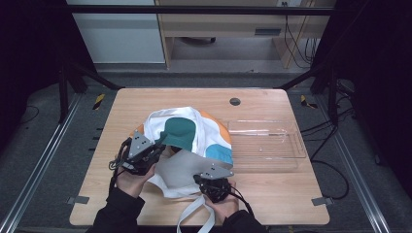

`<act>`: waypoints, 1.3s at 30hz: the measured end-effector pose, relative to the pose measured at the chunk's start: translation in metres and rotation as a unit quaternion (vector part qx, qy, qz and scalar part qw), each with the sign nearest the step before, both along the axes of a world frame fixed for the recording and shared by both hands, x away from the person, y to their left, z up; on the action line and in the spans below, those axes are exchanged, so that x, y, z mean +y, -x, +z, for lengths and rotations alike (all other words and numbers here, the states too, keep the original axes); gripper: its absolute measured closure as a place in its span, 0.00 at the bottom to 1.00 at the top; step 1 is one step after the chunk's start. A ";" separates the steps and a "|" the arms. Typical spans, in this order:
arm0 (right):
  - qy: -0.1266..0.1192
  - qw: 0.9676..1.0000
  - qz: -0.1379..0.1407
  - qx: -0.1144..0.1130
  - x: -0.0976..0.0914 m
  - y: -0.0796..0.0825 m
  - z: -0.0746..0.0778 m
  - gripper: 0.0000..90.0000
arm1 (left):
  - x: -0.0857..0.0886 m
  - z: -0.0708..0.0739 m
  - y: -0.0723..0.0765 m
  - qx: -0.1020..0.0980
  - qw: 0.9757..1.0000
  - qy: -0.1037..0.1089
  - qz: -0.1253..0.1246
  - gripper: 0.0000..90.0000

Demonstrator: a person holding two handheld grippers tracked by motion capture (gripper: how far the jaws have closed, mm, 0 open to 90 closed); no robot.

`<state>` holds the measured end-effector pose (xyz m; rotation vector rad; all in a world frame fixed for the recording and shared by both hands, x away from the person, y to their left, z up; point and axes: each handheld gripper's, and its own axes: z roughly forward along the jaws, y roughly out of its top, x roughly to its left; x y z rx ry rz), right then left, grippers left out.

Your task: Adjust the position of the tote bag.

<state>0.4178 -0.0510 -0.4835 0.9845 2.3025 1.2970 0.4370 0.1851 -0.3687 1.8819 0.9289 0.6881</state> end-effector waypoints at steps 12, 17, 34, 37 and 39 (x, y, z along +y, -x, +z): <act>0.026 0.999 0.003 0.027 0.007 -0.002 -0.020 1.00 | 0.002 0.003 0.000 -0.003 1.000 0.003 0.002 0.97; 0.032 0.999 0.004 0.029 0.008 -0.003 -0.023 1.00 | 0.002 0.003 0.000 -0.004 1.000 0.004 0.002 0.97; 0.029 0.998 0.000 0.056 0.007 -0.007 -0.023 1.00 | 0.001 0.005 -0.001 -0.007 1.000 0.003 0.005 0.97; 0.029 0.998 -0.002 0.054 0.008 -0.006 -0.024 1.00 | 0.002 0.008 -0.001 -0.009 1.000 0.004 0.006 0.97; 0.030 0.998 -0.002 0.054 0.008 -0.006 -0.024 1.00 | 0.003 0.010 -0.001 -0.010 1.000 0.009 0.007 0.98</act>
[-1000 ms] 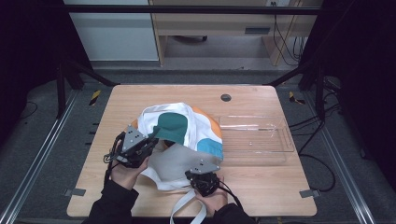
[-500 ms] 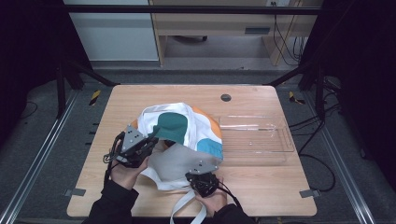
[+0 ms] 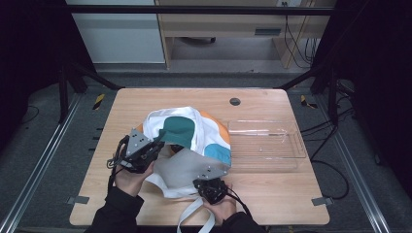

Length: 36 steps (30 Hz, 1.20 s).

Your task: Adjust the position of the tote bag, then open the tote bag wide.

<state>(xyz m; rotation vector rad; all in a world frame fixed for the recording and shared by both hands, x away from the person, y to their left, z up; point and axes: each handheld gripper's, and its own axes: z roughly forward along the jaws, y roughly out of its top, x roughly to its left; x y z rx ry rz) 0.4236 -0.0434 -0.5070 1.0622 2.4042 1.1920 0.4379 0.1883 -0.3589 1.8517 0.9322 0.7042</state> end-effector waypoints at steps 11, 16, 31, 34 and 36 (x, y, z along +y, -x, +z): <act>0.005 1.000 0.002 -0.003 0.001 0.000 0.000 1.00 | 0.002 0.010 -0.009 -0.004 1.000 0.018 0.002 0.98; 0.006 1.000 0.002 -0.003 0.001 0.000 0.000 1.00 | 0.001 0.017 -0.014 -0.005 1.000 0.021 0.004 0.98; 0.010 1.000 0.002 -0.006 0.002 0.001 0.000 1.00 | -0.003 0.039 -0.031 -0.008 0.999 0.026 0.016 0.98; 0.009 1.000 0.002 -0.006 0.002 0.001 0.000 1.00 | -0.003 0.039 -0.035 -0.008 0.999 0.034 0.018 0.98; 0.010 1.000 0.003 -0.007 0.002 0.001 0.000 1.00 | -0.002 0.039 -0.037 -0.007 0.999 0.034 0.020 0.98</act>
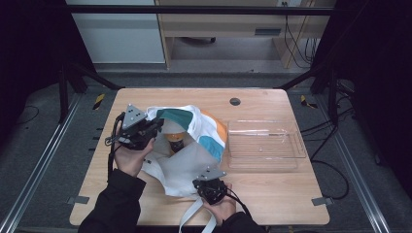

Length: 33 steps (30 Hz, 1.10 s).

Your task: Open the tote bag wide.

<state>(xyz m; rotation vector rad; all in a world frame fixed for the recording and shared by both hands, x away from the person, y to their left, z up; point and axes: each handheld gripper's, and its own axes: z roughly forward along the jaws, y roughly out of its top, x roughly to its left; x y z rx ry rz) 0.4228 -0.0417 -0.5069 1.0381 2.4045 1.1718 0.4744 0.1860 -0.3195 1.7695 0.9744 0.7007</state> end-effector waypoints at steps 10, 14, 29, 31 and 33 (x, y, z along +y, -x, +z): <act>0.003 1.000 0.002 0.000 0.001 0.000 0.000 1.00 | 0.001 0.003 -0.012 0.001 1.000 0.006 0.013 0.98; 0.002 1.000 0.003 -0.002 0.002 0.000 0.000 1.00 | 0.001 0.005 -0.013 0.001 1.000 0.006 0.016 0.98; 0.006 1.000 0.006 -0.003 0.002 0.001 0.000 1.00 | -0.001 0.017 -0.025 -0.001 1.000 0.005 0.029 0.98; 0.005 1.000 0.006 -0.003 0.002 0.001 0.000 1.00 | -0.002 0.017 -0.028 0.001 1.000 0.006 0.031 0.98; 0.005 1.000 0.006 -0.004 0.002 0.001 0.000 1.00 | -0.003 0.017 -0.030 0.002 0.999 0.006 0.032 0.98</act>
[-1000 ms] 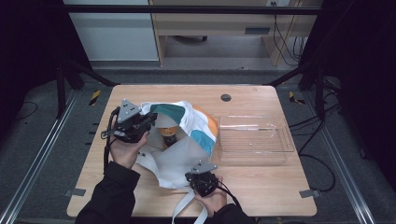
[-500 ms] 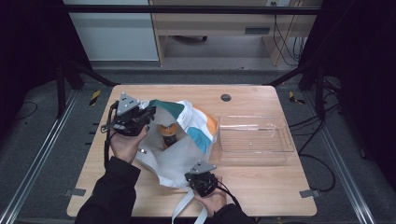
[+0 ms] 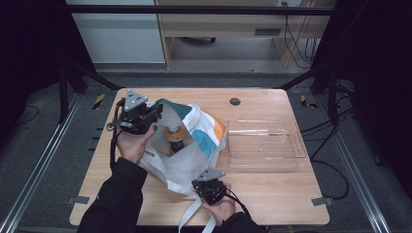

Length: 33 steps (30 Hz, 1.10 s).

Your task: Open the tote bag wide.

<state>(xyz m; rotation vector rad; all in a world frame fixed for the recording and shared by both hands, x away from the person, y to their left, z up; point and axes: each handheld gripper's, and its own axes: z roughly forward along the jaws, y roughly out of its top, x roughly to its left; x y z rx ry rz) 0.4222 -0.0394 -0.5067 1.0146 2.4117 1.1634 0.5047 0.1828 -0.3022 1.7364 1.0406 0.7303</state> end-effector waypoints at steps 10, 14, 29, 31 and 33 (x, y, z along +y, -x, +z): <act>-0.001 1.000 0.001 0.001 0.001 0.000 0.000 1.00 | -0.007 0.002 -0.013 0.005 1.000 -0.006 0.010 0.98; -0.001 1.000 0.002 0.001 0.001 0.000 0.000 1.00 | -0.009 -0.001 -0.019 0.008 1.000 -0.005 0.016 0.98; -0.001 1.000 0.001 0.005 0.002 0.001 0.000 1.00 | -0.013 -0.011 -0.046 0.023 0.999 -0.007 0.034 0.98; 0.000 1.000 0.001 0.004 0.002 0.001 0.000 1.00 | -0.014 -0.012 -0.051 0.026 0.999 -0.005 0.035 0.98; 0.000 1.000 0.001 0.004 0.003 0.000 0.000 1.00 | -0.015 -0.013 -0.054 0.028 0.999 -0.006 0.036 0.98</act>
